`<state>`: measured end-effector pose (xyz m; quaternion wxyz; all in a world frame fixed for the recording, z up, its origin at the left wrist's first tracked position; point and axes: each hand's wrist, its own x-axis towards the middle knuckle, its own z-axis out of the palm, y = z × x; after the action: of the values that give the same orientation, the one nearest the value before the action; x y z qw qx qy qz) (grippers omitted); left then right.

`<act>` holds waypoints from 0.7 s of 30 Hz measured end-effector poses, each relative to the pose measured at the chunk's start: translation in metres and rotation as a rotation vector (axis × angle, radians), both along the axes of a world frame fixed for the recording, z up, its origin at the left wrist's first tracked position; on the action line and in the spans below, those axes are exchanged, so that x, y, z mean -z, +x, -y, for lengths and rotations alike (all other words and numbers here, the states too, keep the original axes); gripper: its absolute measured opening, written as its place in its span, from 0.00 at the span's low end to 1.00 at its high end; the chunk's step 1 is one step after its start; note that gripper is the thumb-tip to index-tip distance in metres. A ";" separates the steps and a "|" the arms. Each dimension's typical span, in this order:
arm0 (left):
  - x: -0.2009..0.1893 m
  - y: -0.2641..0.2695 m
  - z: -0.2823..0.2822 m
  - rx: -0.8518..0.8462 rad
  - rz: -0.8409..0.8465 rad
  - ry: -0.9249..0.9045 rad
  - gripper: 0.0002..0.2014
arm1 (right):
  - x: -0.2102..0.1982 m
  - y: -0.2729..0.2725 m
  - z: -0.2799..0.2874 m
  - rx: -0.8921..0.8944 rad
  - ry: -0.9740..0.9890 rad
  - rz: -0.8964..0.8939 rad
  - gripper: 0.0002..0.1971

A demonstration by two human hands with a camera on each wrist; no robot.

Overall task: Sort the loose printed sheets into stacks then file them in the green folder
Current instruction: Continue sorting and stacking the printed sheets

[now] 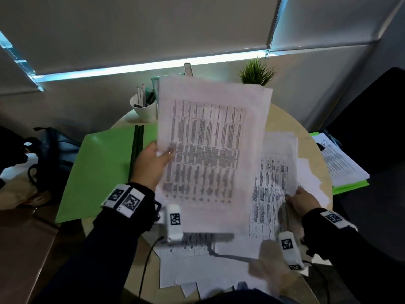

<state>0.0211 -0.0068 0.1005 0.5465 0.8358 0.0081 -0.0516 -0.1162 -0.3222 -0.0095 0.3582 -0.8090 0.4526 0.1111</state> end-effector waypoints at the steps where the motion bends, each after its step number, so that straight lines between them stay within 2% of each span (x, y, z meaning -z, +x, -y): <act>1: 0.006 -0.005 0.006 0.013 -0.052 0.002 0.06 | -0.002 0.003 -0.004 0.014 0.027 0.040 0.19; 3: 0.019 -0.013 0.015 0.020 -0.171 -0.005 0.07 | -0.004 0.006 -0.015 0.068 0.113 0.158 0.15; 6: 0.038 -0.023 0.021 0.018 -0.279 0.039 0.13 | -0.002 0.010 -0.031 0.139 0.239 0.267 0.06; 8: 0.045 -0.027 0.023 0.022 -0.328 0.078 0.19 | 0.006 0.010 -0.038 0.180 0.329 0.319 0.09; 10: 0.051 -0.030 0.023 0.034 -0.368 0.103 0.27 | 0.003 0.010 -0.049 0.165 0.374 0.328 0.06; 13: 0.059 -0.031 0.023 0.064 -0.375 0.110 0.27 | -0.008 0.010 -0.064 0.188 0.465 0.345 0.08; 16: 0.067 -0.031 0.019 0.143 -0.404 0.125 0.29 | -0.012 0.008 -0.069 0.160 0.459 0.347 0.16; 19: 0.082 -0.029 0.013 0.150 -0.462 0.070 0.40 | -0.014 0.007 -0.072 0.149 0.438 0.352 0.17; 21: 0.083 -0.032 0.011 0.143 -0.467 0.034 0.42 | -0.015 0.007 -0.074 0.135 0.392 0.354 0.14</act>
<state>-0.0104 -0.0182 0.0171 0.5108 0.8087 0.0760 -0.2815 -0.1093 -0.2480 0.0053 0.5880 -0.6990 0.4059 0.0293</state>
